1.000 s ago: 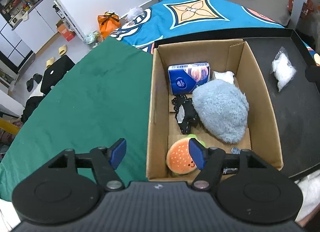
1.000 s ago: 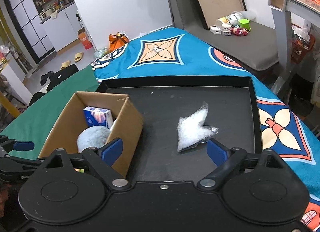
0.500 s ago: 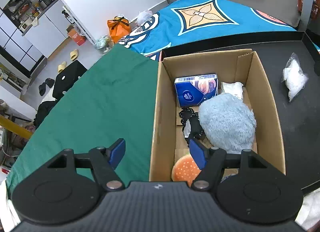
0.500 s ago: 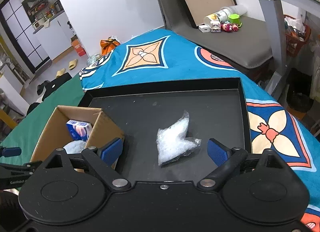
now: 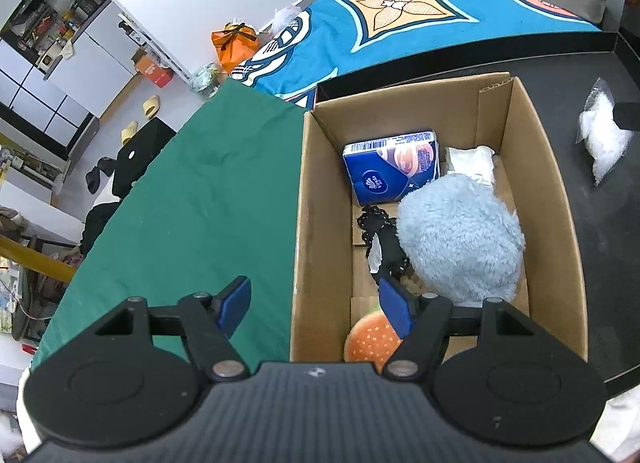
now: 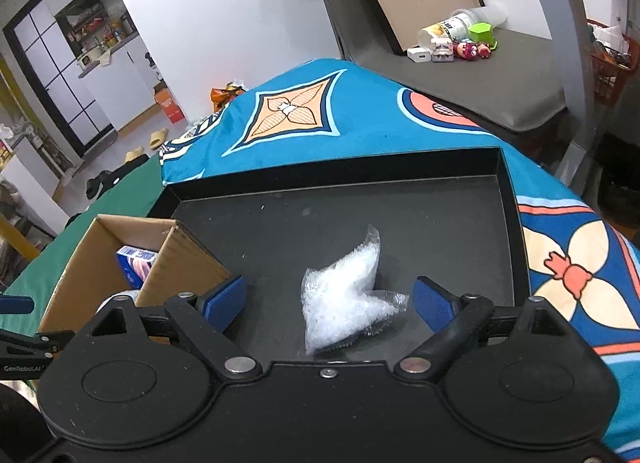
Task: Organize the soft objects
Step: 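Move the right gripper to the bagged white tissue and grasp it, then carry the bagged white tissue to the box and release it inside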
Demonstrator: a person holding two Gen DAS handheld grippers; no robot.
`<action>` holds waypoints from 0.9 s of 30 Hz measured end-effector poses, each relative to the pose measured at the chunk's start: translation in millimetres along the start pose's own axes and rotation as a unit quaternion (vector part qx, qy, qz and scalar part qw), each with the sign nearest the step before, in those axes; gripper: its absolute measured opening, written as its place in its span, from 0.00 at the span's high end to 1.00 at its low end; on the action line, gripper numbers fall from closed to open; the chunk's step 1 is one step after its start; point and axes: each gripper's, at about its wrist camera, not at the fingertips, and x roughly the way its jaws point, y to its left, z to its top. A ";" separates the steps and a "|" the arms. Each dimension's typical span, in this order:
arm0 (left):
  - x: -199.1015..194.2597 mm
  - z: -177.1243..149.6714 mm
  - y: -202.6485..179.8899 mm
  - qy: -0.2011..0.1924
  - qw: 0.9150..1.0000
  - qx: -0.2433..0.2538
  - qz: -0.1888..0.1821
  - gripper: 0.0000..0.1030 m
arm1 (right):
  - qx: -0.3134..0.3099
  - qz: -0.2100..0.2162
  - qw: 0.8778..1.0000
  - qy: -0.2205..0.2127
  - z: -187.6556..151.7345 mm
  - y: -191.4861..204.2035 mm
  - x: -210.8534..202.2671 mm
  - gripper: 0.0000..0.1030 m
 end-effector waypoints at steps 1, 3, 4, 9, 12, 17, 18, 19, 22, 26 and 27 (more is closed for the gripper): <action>0.8 0.6 -0.6 0.002 1.000 0.000 0.001 0.33 | 0.003 0.002 1.000 -0.004 0.5 -1.7 1.3 0.16; 1.5 2.3 -1.8 0.002 1.000 0.001 0.002 0.33 | 0.008 0.002 1.000 -0.008 1.7 -5.2 5.0 0.19; 1.8 2.8 -3.0 0.002 1.000 0.000 0.002 0.33 | 0.010 0.001 1.000 -0.009 1.9 -7.0 7.1 0.21; 5.9 2.9 -4.2 0.007 1.000 0.002 0.008 0.33 | 0.006 -0.028 0.999 0.020 -3.8 -15.8 27.0 0.34; 7.3 3.0 -4.0 0.011 1.000 0.003 0.013 0.33 | 0.035 -0.022 0.998 0.045 -10.3 -26.6 36.0 0.34; 4.5 3.3 -3.5 0.010 1.000 0.000 0.017 0.33 | 0.018 -0.027 0.998 0.050 -16.5 -23.8 38.9 0.43; 4.0 3.0 -3.4 0.010 1.000 0.000 0.017 0.33 | 0.028 -0.016 0.998 0.054 -16.7 -25.6 38.8 0.53; 3.7 2.7 -3.5 0.009 1.000 0.000 0.018 0.33 | 0.035 -0.011 0.998 0.056 -16.4 -26.7 37.5 0.55; 0.4 0.5 -3.5 0.007 1.000 0.002 0.018 0.33 | 0.032 -0.009 0.998 0.056 -15.2 -24.4 30.3 0.64; -4.9 -2.0 -2.4 0.001 1.000 0.004 0.018 0.33 | 0.022 -0.014 0.998 0.054 -14.6 -19.4 19.3 0.76; -6.4 -2.6 -1.5 0.000 1.000 0.003 0.018 0.33 | 0.022 -0.016 0.998 0.054 -14.8 -19.2 17.0 0.77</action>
